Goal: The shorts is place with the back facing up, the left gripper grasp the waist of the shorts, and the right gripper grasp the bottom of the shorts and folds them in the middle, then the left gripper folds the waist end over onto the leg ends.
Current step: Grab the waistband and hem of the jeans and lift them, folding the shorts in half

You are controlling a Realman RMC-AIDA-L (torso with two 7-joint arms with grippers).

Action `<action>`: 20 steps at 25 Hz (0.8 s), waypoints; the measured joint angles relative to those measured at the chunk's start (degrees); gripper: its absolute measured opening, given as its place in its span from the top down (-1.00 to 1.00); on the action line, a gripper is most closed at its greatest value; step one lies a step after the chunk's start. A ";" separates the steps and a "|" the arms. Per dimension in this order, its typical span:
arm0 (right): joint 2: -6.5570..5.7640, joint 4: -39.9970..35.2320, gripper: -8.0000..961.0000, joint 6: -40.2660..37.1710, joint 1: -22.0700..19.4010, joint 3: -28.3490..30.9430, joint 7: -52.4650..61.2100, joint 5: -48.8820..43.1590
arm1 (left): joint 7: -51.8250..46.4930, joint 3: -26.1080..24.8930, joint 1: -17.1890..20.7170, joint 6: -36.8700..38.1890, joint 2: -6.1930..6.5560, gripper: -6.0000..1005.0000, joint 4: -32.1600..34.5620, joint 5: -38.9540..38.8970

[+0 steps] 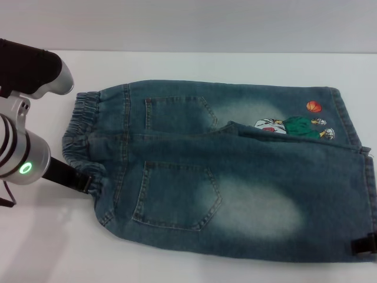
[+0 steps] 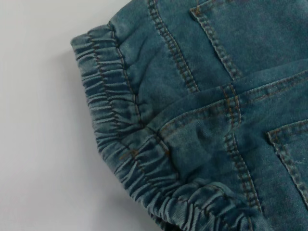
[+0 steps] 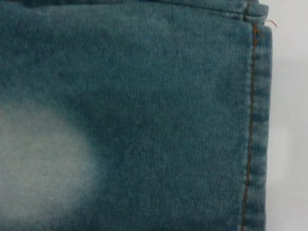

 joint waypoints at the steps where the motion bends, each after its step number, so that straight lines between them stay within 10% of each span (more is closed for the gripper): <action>1: 0.00 -0.05 -0.44 0.18 0.00 0.00 0.00 0.00 | 0.02 0.00 -0.02 -0.01 0.00 0.87 0.02 0.00; 20: 0.04 -1.06 -0.44 1.60 -0.64 1.15 0.01 0.04 | 0.11 0.62 -0.16 -0.02 0.00 0.88 0.50 0.00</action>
